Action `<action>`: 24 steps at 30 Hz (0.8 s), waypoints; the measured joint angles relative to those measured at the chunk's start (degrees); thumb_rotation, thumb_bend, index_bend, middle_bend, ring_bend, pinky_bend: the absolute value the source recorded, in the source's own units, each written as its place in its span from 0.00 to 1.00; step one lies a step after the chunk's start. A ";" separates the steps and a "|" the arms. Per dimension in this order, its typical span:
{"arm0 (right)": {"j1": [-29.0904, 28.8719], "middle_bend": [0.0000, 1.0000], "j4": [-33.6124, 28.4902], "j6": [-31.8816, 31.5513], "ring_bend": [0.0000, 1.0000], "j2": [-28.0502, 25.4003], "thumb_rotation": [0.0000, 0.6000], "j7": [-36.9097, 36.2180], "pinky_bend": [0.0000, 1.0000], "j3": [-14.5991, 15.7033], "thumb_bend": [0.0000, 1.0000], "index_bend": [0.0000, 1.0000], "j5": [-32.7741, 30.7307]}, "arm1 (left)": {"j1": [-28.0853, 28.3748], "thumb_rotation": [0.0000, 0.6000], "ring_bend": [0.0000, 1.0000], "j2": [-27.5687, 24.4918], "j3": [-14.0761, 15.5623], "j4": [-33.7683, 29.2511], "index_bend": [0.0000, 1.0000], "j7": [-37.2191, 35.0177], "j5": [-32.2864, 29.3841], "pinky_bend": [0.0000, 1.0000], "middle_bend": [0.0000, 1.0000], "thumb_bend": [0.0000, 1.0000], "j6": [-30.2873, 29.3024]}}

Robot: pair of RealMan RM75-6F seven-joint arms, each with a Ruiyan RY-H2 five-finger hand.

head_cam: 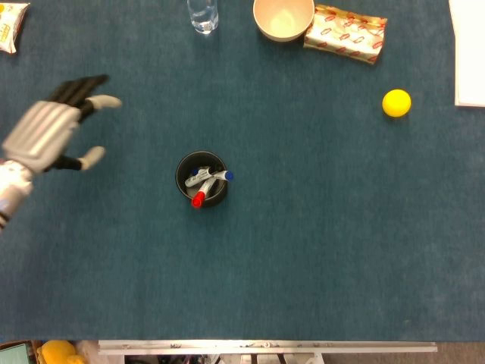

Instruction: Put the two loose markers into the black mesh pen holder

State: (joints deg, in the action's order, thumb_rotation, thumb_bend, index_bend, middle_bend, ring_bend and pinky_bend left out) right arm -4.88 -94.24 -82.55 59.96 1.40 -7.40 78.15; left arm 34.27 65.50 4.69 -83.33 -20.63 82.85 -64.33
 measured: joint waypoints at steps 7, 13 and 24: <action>0.07 0.28 -1.45 -0.85 0.14 0.39 1.00 3.24 0.30 -0.60 0.13 0.18 -1.36 | -7.56 1.00 0.00 -0.66 -0.24 0.69 0.20 4.09 -3.41 0.07 0.03 0.32 -6.24; 0.19 0.29 -3.10 -0.04 0.14 -0.50 1.00 4.77 0.30 -0.66 0.13 0.18 -3.28 | -12.85 1.00 0.00 -0.28 0.02 1.54 0.20 6.93 -4.06 0.07 0.03 0.32 -10.54; -0.04 0.29 -2.84 0.85 0.14 -0.55 1.00 4.27 0.30 -0.44 0.13 0.18 -3.37 | -20.16 1.00 0.00 1.00 -0.45 2.45 0.20 7.35 -2.60 0.07 0.03 0.32 -17.14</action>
State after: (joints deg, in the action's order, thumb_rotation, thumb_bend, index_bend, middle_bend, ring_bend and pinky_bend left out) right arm -4.92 -97.09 -81.70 59.41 5.67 -7.84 74.78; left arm 14.11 66.50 4.23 -80.88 -13.28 80.25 -81.47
